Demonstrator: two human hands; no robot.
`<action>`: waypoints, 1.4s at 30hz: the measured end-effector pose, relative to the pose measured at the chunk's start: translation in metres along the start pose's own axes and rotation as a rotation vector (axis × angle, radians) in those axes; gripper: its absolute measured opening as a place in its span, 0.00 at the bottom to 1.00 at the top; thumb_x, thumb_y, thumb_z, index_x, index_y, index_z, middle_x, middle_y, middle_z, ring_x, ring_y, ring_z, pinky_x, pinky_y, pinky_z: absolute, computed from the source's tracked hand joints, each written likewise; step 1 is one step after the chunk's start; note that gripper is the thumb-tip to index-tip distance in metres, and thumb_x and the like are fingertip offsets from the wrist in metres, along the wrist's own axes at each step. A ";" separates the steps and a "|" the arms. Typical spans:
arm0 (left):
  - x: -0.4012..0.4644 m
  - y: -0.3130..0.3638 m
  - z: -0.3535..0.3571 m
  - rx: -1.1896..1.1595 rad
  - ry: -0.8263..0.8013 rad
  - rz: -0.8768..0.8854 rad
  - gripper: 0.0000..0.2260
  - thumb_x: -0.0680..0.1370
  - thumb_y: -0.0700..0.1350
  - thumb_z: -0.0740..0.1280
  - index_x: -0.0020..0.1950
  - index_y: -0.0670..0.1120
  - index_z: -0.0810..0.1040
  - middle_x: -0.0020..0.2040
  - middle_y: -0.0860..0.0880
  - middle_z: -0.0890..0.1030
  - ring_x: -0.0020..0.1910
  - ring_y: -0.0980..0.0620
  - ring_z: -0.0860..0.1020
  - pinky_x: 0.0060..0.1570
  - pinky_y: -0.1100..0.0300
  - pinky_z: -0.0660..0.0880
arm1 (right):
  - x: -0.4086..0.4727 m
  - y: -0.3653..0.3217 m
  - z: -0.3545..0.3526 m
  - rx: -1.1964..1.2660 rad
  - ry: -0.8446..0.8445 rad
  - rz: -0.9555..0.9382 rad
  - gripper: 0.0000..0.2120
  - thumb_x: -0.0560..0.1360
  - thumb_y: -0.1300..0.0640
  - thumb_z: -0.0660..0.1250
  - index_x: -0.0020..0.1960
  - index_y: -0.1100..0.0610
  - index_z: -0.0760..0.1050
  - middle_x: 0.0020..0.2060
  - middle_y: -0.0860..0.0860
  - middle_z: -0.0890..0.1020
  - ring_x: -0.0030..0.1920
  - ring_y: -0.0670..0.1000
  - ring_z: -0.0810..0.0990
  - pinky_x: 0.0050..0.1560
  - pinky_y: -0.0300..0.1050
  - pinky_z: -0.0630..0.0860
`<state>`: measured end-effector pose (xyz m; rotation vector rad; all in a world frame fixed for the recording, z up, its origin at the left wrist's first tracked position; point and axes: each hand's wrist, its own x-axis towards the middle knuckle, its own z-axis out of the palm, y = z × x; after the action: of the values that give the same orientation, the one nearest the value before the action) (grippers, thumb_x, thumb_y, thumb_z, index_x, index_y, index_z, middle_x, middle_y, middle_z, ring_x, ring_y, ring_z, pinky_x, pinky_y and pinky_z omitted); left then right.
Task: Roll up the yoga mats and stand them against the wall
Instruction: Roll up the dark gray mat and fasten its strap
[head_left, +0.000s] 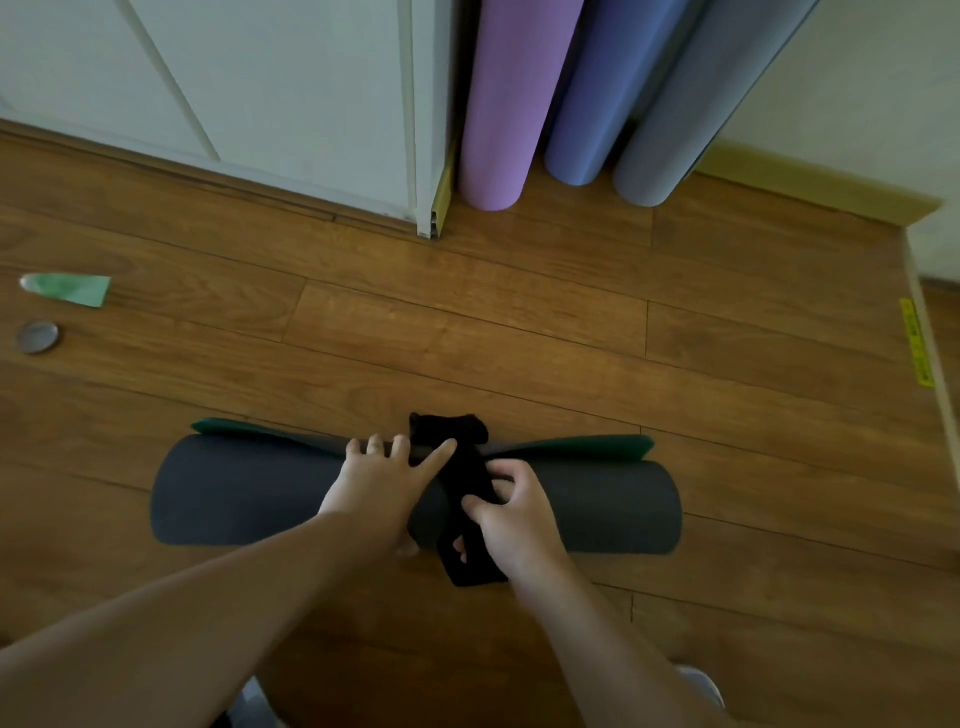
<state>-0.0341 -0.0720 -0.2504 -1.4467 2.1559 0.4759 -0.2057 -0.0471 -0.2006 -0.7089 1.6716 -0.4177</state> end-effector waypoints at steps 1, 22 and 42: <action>0.003 -0.001 -0.003 0.009 -0.027 -0.002 0.59 0.72 0.69 0.74 0.82 0.58 0.30 0.81 0.37 0.61 0.78 0.33 0.64 0.75 0.36 0.64 | -0.002 0.001 -0.002 0.035 -0.013 0.051 0.17 0.81 0.61 0.73 0.65 0.49 0.71 0.54 0.52 0.85 0.39 0.56 0.89 0.40 0.51 0.87; 0.002 0.000 -0.014 0.055 -0.069 -0.034 0.62 0.67 0.70 0.77 0.84 0.56 0.37 0.75 0.41 0.67 0.70 0.37 0.72 0.68 0.40 0.72 | -0.091 -0.117 -0.114 -0.595 -0.236 -0.022 0.10 0.82 0.47 0.71 0.53 0.55 0.81 0.44 0.55 0.87 0.33 0.48 0.82 0.26 0.37 0.71; 0.005 -0.004 -0.016 0.043 -0.076 -0.017 0.63 0.66 0.69 0.78 0.84 0.55 0.37 0.77 0.40 0.66 0.71 0.36 0.71 0.69 0.38 0.70 | -0.108 -0.148 -0.131 -0.196 -0.268 -0.518 0.16 0.75 0.73 0.74 0.54 0.54 0.84 0.46 0.58 0.87 0.44 0.58 0.88 0.46 0.48 0.83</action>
<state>-0.0358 -0.0857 -0.2400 -1.3998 2.0804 0.4688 -0.2884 -0.1006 0.0017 -1.2944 1.2743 -0.4978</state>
